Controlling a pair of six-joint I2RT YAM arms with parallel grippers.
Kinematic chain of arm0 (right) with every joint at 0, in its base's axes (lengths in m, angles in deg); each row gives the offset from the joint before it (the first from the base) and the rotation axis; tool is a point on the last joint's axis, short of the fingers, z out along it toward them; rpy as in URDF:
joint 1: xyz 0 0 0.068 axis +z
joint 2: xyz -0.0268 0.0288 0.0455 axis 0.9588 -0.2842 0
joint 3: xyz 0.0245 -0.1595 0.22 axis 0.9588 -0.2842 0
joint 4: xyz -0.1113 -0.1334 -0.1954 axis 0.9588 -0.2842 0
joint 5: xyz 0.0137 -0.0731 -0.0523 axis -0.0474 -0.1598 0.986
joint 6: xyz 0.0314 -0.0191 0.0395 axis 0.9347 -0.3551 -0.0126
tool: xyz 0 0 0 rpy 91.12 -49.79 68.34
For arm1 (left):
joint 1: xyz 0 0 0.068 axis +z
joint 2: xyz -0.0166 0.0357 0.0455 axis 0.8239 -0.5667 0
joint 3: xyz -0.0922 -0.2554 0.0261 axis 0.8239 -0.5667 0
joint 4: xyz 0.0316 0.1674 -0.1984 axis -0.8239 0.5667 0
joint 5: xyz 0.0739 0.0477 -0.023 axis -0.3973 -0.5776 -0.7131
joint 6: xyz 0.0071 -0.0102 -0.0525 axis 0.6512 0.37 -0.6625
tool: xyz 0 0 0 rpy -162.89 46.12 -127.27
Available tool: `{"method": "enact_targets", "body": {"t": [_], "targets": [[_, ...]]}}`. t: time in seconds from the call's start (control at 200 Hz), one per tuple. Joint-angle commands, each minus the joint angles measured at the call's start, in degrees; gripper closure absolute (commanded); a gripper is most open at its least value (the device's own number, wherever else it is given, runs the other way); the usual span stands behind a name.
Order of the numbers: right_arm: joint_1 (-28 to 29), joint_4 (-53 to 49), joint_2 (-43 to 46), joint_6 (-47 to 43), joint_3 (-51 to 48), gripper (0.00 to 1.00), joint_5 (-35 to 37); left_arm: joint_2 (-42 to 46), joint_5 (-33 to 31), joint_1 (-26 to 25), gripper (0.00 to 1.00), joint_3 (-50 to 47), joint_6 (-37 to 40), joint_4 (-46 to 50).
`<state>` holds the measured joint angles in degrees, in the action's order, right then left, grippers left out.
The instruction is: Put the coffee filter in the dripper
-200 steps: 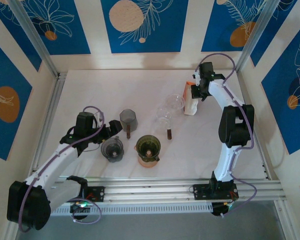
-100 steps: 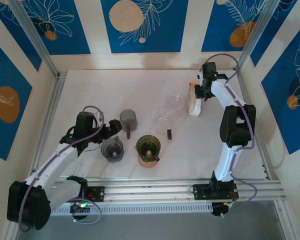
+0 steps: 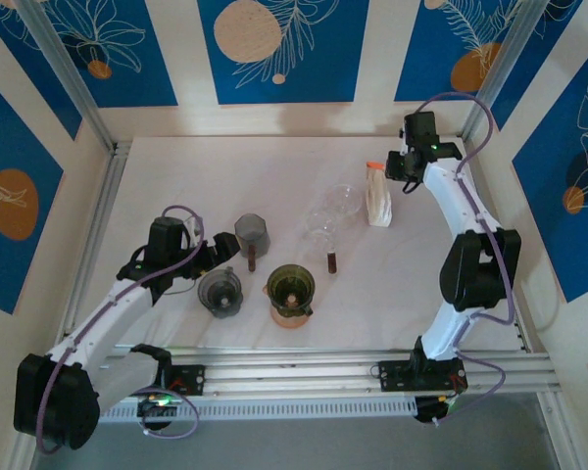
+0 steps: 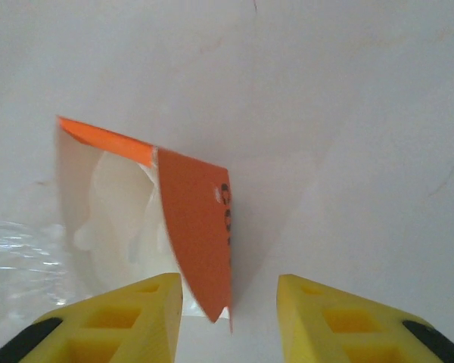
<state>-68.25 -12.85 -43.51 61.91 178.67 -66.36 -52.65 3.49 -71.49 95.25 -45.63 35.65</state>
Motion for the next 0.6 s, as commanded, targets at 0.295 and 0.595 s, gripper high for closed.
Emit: {"method": "enact_targets", "body": {"t": [0.295,0.595], "targets": [[5.53,-0.02,-4.75,17.10,-2.12,0.73,1.44,-0.54,1.47,-0.54,0.00,1.18,-0.41,0.28],[6.32,-1.14,-8.03,24.49,-0.52,0.76,5.48,-0.96,1.65,-0.51,0.00,1.12,-0.61,-0.08]]}}
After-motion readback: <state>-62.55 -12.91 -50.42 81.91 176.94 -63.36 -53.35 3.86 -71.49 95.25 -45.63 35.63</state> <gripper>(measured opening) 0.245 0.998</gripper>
